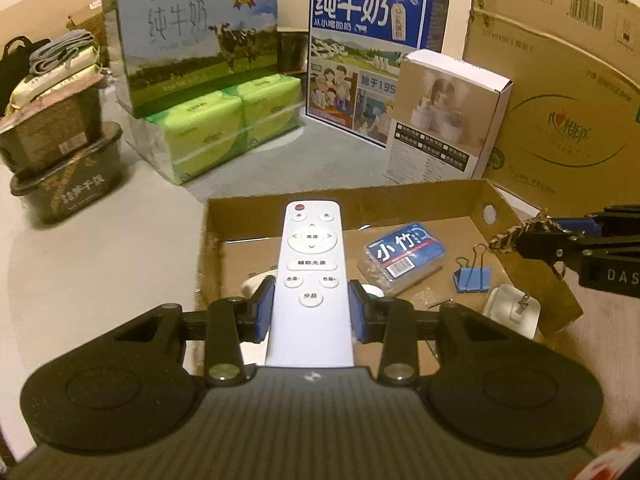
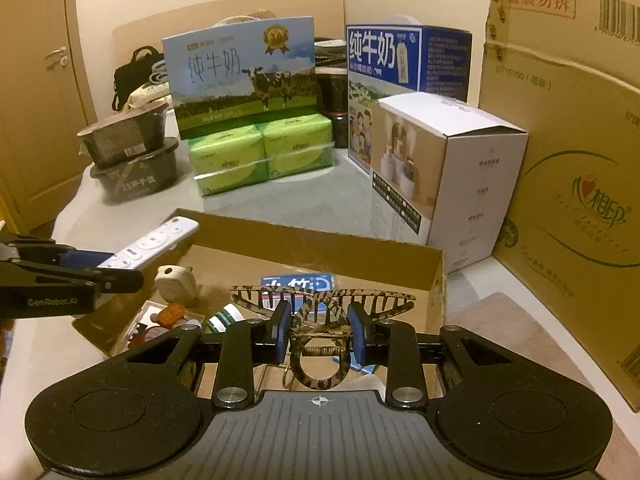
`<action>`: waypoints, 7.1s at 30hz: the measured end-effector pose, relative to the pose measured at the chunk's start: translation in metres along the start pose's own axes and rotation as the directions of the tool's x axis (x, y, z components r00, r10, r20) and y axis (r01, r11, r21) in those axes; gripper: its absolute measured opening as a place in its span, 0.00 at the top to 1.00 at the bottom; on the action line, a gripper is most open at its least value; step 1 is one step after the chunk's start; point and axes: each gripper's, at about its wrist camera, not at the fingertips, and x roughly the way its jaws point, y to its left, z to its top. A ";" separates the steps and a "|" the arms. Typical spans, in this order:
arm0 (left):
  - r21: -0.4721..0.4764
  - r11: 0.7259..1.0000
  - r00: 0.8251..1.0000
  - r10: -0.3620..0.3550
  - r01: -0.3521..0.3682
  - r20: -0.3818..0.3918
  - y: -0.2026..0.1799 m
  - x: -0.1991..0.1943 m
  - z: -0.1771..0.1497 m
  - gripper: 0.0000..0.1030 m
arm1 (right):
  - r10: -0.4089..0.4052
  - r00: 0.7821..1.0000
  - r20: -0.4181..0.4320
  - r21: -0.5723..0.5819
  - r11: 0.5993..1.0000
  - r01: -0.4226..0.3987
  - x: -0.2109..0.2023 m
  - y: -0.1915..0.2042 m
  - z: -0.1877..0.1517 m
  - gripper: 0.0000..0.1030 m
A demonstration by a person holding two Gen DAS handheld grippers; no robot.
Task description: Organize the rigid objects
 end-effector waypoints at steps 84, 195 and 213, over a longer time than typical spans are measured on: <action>-0.016 0.999 0.999 0.048 -0.047 0.025 -0.004 0.021 -0.002 0.09 | 0.019 0.999 -0.043 0.143 0.990 -0.013 0.037 -0.033 -0.008 0.43; -0.133 0.985 0.993 0.112 -0.114 -0.023 -0.069 -0.227 -0.165 0.00 | -0.045 0.995 -0.084 0.181 0.982 0.060 -0.216 0.080 -0.153 0.18; -0.124 0.986 0.994 0.107 -0.111 -0.038 -0.070 -0.220 -0.166 0.00 | -0.045 0.995 -0.088 0.188 0.980 0.061 -0.213 0.080 -0.154 0.18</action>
